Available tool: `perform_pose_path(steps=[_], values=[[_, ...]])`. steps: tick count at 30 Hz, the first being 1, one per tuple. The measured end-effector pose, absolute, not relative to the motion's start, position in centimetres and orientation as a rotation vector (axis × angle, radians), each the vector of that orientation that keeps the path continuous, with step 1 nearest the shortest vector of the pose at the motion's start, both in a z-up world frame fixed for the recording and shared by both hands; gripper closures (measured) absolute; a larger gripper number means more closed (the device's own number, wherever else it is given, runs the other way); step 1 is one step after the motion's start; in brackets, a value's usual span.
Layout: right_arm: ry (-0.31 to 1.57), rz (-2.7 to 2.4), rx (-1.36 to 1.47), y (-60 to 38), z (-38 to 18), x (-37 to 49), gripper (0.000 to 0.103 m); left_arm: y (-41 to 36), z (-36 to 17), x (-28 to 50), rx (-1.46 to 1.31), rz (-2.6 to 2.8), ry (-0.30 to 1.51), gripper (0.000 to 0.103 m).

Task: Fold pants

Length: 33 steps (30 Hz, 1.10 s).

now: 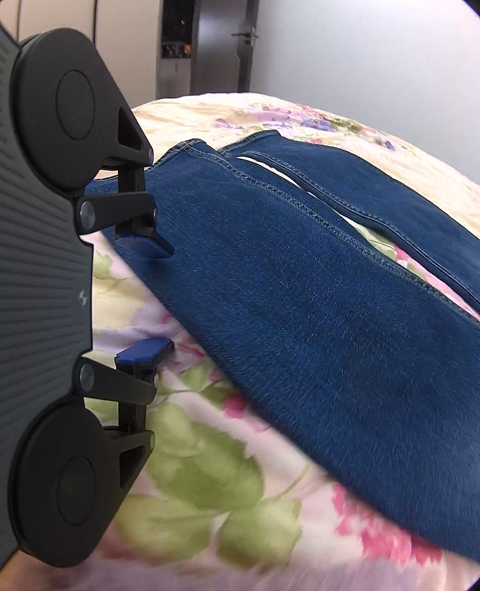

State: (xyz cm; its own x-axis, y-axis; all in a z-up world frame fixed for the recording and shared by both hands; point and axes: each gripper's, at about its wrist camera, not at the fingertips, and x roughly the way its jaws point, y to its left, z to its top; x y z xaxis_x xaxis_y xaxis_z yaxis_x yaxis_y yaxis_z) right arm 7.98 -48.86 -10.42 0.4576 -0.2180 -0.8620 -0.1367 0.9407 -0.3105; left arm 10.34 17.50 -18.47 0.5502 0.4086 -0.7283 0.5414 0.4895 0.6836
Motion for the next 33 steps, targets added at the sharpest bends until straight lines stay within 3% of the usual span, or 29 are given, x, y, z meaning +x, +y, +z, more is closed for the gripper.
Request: perform_pose_path(steps=[1,2,5,8,20,33], values=[[1.106,-0.037,-0.377,-48.8,-10.4,7.9,0.069,17.4,-18.5,10.4,1.106,-0.087,1.048,0.047],[1.108,-0.023,-0.394,-48.8,-10.4,7.7,0.069,17.2,-18.1,10.4,1.101,-0.08,1.04,0.066],[1.102,0.039,-0.437,-48.7,-9.9,7.2,0.069,17.0,-16.9,10.3,1.064,-0.043,0.999,0.09],[1.08,0.11,-0.511,-48.5,-9.4,6.5,0.069,16.6,-15.4,10.1,1.02,-0.002,0.958,0.097],[1.035,0.282,-0.746,-48.1,-9.5,4.2,0.071,15.3,-7.2,11.8,0.742,0.145,0.867,0.1],[1.021,0.429,-0.855,-48.3,-12.0,2.9,0.071,15.3,-5.9,12.8,0.68,0.224,0.913,0.1]])
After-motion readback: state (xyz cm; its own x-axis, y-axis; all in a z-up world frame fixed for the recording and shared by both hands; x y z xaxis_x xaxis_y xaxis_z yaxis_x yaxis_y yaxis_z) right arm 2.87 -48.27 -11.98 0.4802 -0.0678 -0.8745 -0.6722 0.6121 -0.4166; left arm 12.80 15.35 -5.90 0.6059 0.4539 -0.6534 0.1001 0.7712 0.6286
